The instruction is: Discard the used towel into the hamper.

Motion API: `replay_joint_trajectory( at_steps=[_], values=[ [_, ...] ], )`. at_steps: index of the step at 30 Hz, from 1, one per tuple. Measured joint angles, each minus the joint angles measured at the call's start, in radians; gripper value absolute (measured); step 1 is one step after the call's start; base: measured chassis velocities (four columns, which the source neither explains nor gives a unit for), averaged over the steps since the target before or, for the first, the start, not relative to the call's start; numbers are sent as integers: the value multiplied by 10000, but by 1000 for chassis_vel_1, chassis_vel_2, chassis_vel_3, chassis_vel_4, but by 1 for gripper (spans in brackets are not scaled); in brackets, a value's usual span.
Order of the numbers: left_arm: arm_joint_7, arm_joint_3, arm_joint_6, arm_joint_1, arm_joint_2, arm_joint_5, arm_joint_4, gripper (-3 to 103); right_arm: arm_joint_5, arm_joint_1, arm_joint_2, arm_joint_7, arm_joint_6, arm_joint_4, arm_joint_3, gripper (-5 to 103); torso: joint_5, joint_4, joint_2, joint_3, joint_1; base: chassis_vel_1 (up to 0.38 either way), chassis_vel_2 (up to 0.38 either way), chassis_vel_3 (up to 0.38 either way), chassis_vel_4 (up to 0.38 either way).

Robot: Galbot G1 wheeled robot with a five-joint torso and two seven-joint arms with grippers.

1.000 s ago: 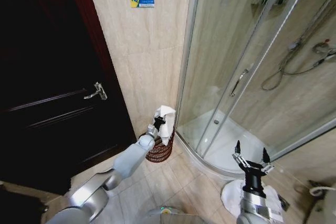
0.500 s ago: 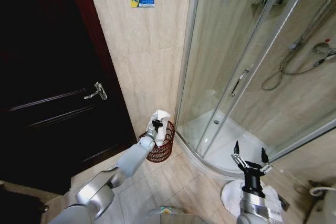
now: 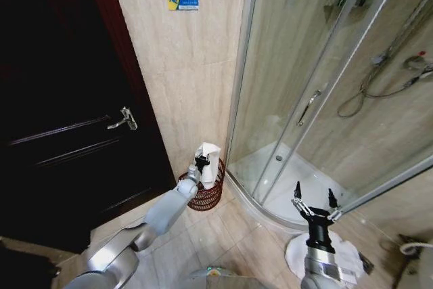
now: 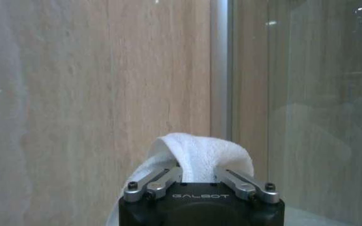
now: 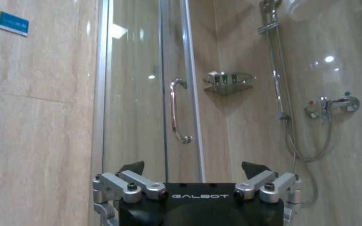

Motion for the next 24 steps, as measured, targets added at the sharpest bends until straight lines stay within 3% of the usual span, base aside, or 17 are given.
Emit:
replay_joint_trajectory(
  at_steps=[4,9,24],
  values=[
    [162,29,10,96,53,73,-145,7,-37,-35,-4,-41,115,-47,-28,100,-1,-1,-1,2,5,-173,185,185,-190],
    [548,237,103,274,267,739,-88,7,-113,-280,101,-491,425,-259,-213,100,-1,2,-6,5,18,-194,170,168,-168],
    [933,1993,59,-73,346,1885,1980,7,-168,-473,334,-1115,841,-666,-462,100,0,2,0,-1,-2,18,4,-28,5]
  ],
)
